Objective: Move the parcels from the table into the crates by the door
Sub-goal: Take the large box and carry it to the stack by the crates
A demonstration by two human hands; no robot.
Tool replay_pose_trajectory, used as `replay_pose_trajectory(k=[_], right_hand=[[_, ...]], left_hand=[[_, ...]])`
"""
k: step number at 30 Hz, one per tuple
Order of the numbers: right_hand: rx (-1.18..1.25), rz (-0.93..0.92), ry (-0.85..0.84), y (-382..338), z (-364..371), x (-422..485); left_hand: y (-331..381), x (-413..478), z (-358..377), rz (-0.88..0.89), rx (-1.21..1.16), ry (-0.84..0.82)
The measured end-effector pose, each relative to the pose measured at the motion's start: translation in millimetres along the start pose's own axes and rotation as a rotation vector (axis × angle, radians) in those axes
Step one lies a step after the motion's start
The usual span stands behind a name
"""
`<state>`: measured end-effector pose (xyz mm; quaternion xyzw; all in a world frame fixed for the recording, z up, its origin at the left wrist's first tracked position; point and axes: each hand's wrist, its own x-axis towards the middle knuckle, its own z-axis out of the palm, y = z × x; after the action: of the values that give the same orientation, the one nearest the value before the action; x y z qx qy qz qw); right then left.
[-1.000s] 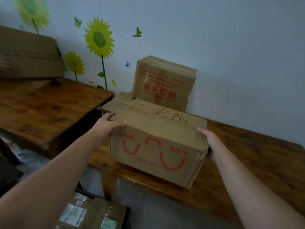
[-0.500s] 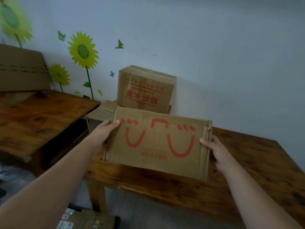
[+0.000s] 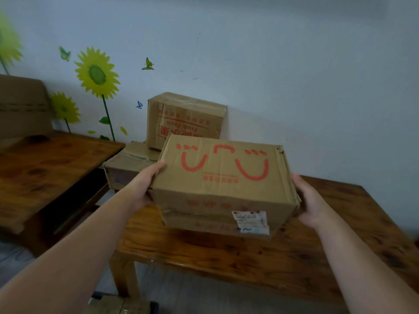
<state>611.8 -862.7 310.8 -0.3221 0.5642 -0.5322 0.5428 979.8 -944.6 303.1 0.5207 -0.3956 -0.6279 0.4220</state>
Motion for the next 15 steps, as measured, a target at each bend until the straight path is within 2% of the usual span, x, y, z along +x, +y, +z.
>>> replay_pose_trajectory(k=[4, 9, 13, 15], right_hand=[[0.011, -0.097, -0.042, 2, -11, -5], [-0.005, -0.121, -0.079, 16, -19, -7], [-0.126, -0.133, 0.022, 21, -13, -7], [-0.115, -0.148, 0.106, 21, -11, -4]], left_hand=[[-2, 6, -6, 0.001, -0.113, -0.136], [-13, 8, 2, 0.131, 0.021, -0.182], [-14, 9, 13, 0.197, 0.19, -0.152], [-14, 10, 18, 0.221, 0.185, -0.119]])
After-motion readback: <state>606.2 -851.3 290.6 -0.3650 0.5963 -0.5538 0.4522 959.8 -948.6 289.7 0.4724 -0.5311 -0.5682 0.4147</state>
